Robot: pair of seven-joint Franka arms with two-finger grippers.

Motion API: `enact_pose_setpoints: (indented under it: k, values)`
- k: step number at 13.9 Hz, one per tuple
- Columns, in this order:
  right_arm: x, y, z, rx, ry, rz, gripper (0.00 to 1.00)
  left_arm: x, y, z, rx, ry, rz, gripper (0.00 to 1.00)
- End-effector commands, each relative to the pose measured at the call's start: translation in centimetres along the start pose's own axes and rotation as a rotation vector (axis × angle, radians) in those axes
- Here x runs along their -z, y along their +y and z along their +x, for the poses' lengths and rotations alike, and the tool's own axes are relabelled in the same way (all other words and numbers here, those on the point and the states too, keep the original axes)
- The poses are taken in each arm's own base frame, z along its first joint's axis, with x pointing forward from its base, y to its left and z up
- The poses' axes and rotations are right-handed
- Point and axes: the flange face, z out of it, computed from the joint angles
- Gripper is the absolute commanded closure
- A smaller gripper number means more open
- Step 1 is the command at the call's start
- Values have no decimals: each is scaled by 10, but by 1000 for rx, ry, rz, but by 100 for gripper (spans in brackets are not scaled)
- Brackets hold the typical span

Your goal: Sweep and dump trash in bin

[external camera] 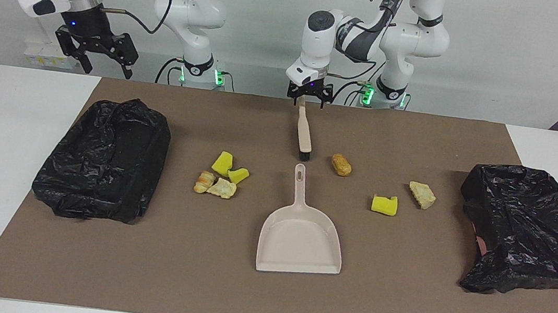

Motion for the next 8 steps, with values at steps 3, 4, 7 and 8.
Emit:
enact_pose_setpoints:
  k: [3, 4, 7, 8]
  values:
    - [2, 1, -8, 27, -15, 9, 0, -19, 7, -10, 21, -47, -30, 33]
    - [1, 1, -7, 27, -16, 8, 0, -19, 8, -10, 21, -49, -28, 48]
    - [2, 0, -6, 27, -13, 6, 0, -18, 8, -9, 10, -53, -28, 81]
    - [2, 0, -6, 27, -15, 6, 0, -17, 8, -7, 1, -57, -30, 96]
